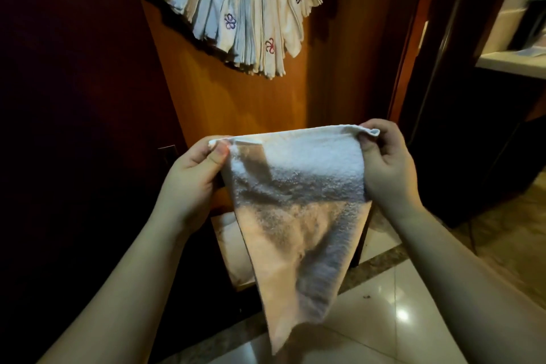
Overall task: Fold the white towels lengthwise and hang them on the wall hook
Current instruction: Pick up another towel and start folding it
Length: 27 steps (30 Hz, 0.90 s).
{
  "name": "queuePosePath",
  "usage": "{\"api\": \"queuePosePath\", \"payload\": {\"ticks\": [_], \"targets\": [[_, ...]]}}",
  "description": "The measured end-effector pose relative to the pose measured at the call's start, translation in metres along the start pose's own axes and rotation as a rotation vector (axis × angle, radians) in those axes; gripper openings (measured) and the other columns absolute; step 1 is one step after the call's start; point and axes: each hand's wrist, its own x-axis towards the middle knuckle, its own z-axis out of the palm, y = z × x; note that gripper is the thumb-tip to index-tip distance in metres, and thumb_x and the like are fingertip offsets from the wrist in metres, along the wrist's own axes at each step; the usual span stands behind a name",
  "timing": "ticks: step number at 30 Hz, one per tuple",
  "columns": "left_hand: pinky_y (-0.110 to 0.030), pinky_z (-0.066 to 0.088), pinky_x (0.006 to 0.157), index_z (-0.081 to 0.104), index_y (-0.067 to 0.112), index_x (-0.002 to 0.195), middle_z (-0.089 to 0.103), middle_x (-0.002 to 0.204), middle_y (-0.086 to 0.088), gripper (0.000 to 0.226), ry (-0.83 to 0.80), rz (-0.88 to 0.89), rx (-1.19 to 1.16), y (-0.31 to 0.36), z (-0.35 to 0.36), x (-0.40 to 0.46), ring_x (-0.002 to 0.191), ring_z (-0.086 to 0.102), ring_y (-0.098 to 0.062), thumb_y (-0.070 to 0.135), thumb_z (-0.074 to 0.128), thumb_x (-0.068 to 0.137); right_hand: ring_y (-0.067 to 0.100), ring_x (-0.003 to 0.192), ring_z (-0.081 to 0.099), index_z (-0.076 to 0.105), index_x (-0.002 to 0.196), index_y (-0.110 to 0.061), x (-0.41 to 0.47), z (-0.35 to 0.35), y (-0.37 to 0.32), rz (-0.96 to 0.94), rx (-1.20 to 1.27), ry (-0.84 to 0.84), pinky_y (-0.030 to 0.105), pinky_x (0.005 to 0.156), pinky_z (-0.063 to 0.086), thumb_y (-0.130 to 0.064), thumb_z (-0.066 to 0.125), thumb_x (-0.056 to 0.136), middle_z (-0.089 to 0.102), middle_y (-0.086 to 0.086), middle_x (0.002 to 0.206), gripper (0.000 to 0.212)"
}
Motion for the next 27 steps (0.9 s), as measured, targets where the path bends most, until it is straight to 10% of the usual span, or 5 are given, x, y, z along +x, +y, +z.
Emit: {"api": "queuePosePath", "payload": {"ticks": [5,7,13,19,27], "targets": [[-0.026,0.057,0.066,0.070,0.011,0.100,0.073,0.085,-0.003,0.022,0.012,-0.054,-0.024,-0.002,0.005,0.001,0.076,0.067,-0.015,0.021,0.051,0.099,-0.008,0.073,0.058,0.053,0.097,-0.049,0.004,-0.004,0.003,0.025,-0.004,-0.039,0.015,0.064,0.044,-0.048,0.065,0.091,0.064,-0.025,0.086,0.013],[-0.026,0.057,0.068,0.071,0.012,0.099,0.073,0.086,-0.005,0.021,0.027,-0.062,-0.043,-0.004,0.005,0.002,0.078,0.066,-0.017,0.022,0.053,0.096,-0.005,0.079,0.065,0.059,0.106,-0.037,0.007,-0.008,0.003,0.158,0.156,-0.192,0.016,0.069,0.050,-0.063,0.075,0.072,0.070,-0.013,0.092,0.046],[-0.027,0.056,0.061,0.075,0.014,0.089,0.073,0.081,-0.007,0.023,0.005,-0.089,-0.073,-0.002,0.002,0.000,0.068,0.067,-0.018,0.030,0.059,0.082,0.027,0.104,0.071,0.075,0.113,-0.009,0.006,-0.023,0.011,0.657,0.766,-0.861,0.037,0.087,0.058,-0.035,0.097,0.052,0.071,0.017,0.116,0.070],[-0.032,0.056,0.070,0.075,0.008,0.097,0.072,0.090,-0.018,0.025,-0.015,-0.135,-0.104,-0.003,-0.006,0.009,0.077,0.067,-0.028,0.023,0.056,0.091,0.032,0.120,0.062,0.067,0.124,-0.001,0.009,-0.010,0.024,0.747,0.848,-0.768,0.038,0.096,0.053,-0.027,0.082,0.076,0.062,0.023,0.131,0.057],[-0.032,0.055,0.072,0.074,0.011,0.096,0.077,0.089,-0.009,0.027,0.249,-0.240,0.034,-0.031,0.003,0.005,0.077,0.073,-0.021,0.019,0.049,0.103,0.028,0.097,0.073,0.068,0.109,-0.002,-0.010,0.027,0.015,0.785,0.477,-0.390,0.040,0.085,0.058,-0.022,0.057,0.098,0.075,0.016,0.105,0.025]]}}
